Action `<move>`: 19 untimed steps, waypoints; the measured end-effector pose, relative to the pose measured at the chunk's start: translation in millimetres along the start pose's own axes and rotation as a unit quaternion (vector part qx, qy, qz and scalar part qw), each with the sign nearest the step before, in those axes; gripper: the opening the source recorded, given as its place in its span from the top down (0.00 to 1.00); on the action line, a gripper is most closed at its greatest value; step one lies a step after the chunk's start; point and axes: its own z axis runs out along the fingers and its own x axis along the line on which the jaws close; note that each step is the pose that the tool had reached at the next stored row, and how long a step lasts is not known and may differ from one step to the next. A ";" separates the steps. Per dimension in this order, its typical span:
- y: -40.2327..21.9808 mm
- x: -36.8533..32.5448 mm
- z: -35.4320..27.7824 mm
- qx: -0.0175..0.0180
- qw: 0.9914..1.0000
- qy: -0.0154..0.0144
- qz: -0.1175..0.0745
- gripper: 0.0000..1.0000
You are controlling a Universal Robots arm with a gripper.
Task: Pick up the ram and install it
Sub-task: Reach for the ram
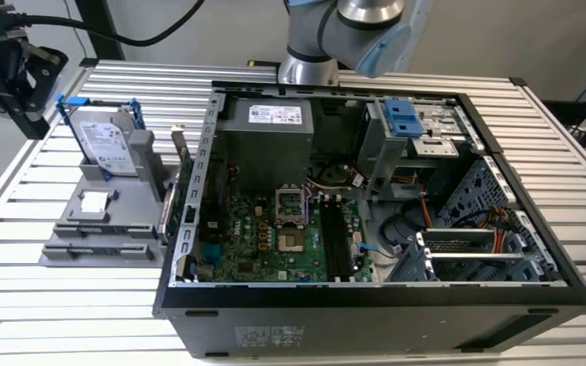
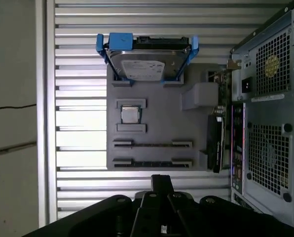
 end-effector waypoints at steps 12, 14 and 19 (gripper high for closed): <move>-4.9 -0.1 -0.2 0.000 1.000 0.000 0.001 1.00; -8.1 -0.2 -0.4 0.000 1.000 0.000 0.001 1.00; -20.8 -0.5 -0.8 0.000 1.000 0.000 0.002 1.00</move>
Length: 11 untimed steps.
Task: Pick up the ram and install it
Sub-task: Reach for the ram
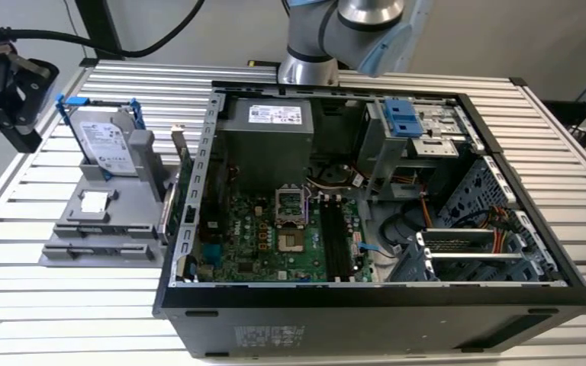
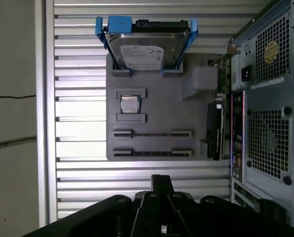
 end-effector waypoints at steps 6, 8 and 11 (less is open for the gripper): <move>-6.0 -0.1 1.0 0.000 1.000 -0.001 0.021 1.00; -5.9 -0.2 1.0 0.000 1.000 -0.001 0.022 1.00; -6.0 -0.2 1.0 0.000 1.000 -0.001 0.022 1.00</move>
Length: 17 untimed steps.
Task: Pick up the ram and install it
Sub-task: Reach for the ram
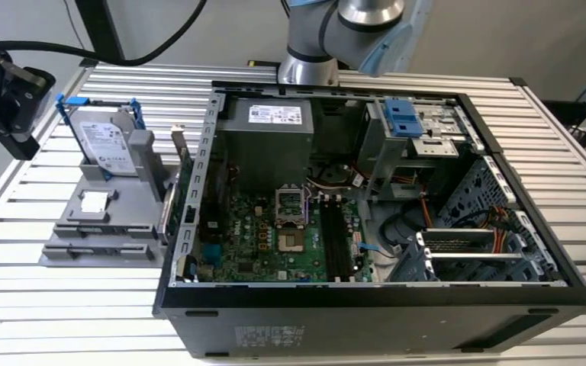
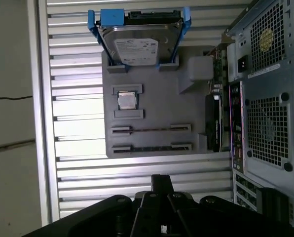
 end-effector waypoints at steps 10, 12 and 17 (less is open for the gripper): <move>0.0 0.2 0.0 0.000 1.000 0.000 0.000 1.00; 0.0 0.2 0.0 0.000 1.000 0.000 -0.001 1.00; 0.0 0.2 -0.7 0.000 1.000 0.000 -0.009 1.00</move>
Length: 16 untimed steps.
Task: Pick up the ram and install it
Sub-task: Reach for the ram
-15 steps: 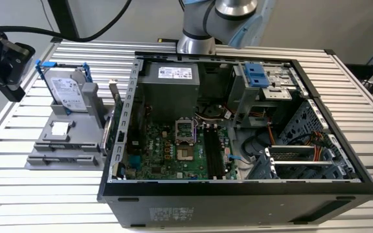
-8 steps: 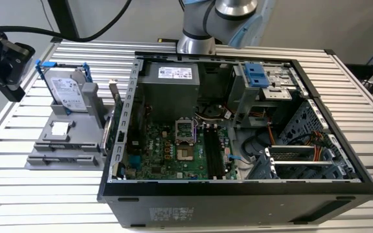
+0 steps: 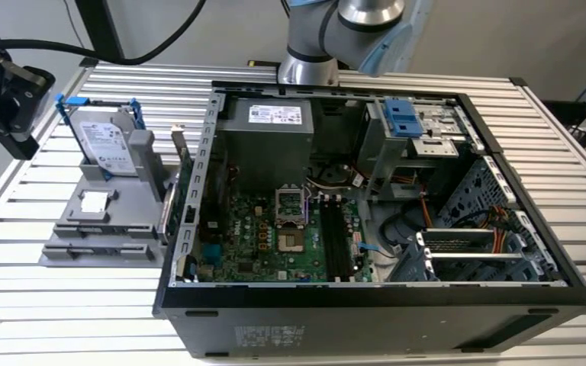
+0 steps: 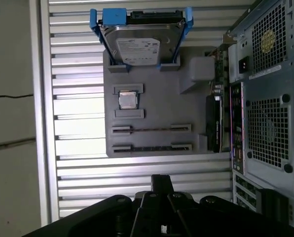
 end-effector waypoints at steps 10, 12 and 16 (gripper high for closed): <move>0.1 0.0 -2.8 0.003 1.000 0.001 -0.027 1.00; 0.2 0.0 -3.3 0.003 0.999 0.001 -0.036 1.00; 0.2 0.1 -4.2 0.004 0.998 0.002 -0.056 1.00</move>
